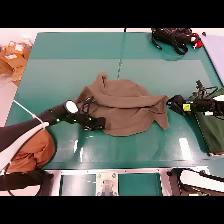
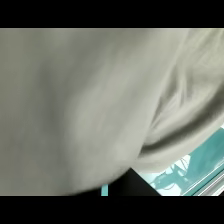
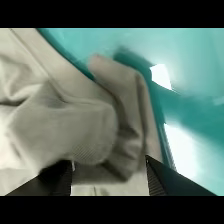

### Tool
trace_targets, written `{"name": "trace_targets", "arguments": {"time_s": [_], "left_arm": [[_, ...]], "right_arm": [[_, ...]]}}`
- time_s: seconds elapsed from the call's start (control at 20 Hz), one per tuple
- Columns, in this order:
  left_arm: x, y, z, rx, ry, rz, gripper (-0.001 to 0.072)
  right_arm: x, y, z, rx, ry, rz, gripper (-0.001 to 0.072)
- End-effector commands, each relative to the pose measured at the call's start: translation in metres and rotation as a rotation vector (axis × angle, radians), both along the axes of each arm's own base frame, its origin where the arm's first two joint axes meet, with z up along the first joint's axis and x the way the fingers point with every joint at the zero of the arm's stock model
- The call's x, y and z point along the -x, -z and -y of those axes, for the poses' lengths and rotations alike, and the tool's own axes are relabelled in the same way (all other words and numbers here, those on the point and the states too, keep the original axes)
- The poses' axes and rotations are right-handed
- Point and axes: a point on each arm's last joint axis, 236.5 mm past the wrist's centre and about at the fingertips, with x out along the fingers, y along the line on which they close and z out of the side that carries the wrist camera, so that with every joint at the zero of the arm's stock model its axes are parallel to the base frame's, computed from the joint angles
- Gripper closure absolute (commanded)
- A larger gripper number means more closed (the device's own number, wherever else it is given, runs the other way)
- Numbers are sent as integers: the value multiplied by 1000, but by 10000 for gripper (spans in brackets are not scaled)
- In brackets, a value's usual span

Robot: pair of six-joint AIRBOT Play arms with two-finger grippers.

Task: Fold the shirts.

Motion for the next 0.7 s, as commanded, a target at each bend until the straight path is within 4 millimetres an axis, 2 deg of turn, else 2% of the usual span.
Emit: {"name": "trace_targets", "arguments": {"time_s": [0.0, 0.15, 0.2, 0.3, 0.4, 0.5, 0.6, 0.65], "left_arm": [[-2, -4, -39, -54, 43, -25, 686], [-17, -15, -73, -74, 20, -16, 687], [-21, -18, -79, -71, 5, -20, 686], [-27, -22, -82, -67, 10, -3, 686], [-31, -24, -82, -66, 16, 11, 686], [-33, -25, -83, -73, 25, 20, 686], [-35, -26, -90, -108, 51, 37, 686], [-38, -29, -92, -122, 63, 50, 686]], "right_arm": [[-14, -10, -5, -11, 2, 39, 194], [-24, -7, -6, -20, 22, 47, 204], [-25, -3, -14, -47, 16, 35, 243], [-22, 6, -35, -64, -48, 13, 456], [-14, 6, -59, -86, -120, -10, 459], [-5, 5, -70, -110, -163, -32, 475], [2, 3, -76, -123, -209, -36, 666], [5, 2, -78, -132, -219, -42, 694]]}}
